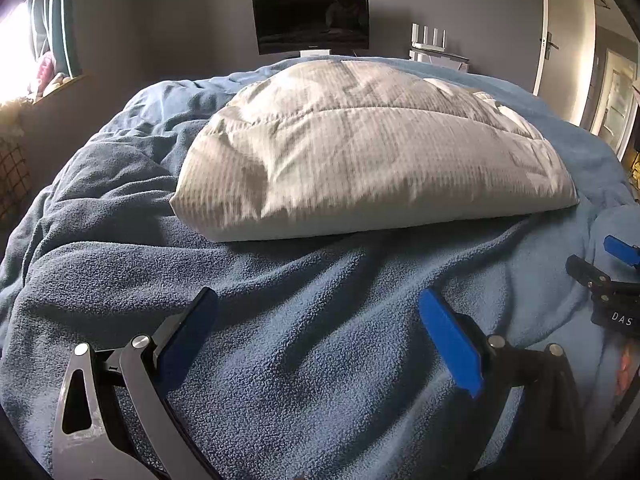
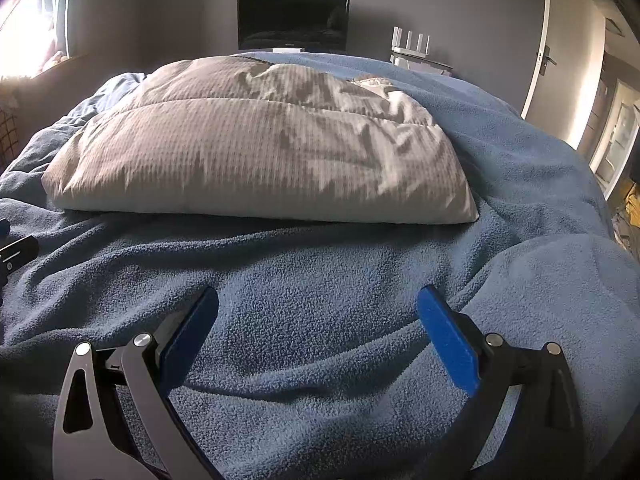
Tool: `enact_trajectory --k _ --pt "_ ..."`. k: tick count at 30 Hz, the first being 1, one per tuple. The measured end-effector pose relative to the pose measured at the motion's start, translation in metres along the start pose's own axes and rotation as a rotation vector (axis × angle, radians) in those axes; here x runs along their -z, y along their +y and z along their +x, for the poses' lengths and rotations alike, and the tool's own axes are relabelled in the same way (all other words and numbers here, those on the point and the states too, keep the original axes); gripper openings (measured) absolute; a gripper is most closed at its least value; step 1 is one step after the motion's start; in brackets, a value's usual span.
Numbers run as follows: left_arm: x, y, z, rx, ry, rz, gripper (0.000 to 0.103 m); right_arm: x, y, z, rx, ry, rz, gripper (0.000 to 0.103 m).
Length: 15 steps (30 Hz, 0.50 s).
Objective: Fold large clothes
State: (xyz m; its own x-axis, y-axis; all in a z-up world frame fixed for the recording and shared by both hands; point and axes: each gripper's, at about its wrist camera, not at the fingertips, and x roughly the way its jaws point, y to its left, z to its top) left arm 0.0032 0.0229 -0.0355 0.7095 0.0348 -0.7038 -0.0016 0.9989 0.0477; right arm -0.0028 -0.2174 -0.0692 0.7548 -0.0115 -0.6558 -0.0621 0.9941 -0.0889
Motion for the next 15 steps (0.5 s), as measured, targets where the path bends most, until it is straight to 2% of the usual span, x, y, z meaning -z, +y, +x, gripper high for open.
enact_trajectory --k 15 --pt "0.0010 -0.0003 0.0012 0.006 0.004 0.003 0.096 0.0014 0.0008 0.0036 -0.004 0.014 -0.010 0.095"
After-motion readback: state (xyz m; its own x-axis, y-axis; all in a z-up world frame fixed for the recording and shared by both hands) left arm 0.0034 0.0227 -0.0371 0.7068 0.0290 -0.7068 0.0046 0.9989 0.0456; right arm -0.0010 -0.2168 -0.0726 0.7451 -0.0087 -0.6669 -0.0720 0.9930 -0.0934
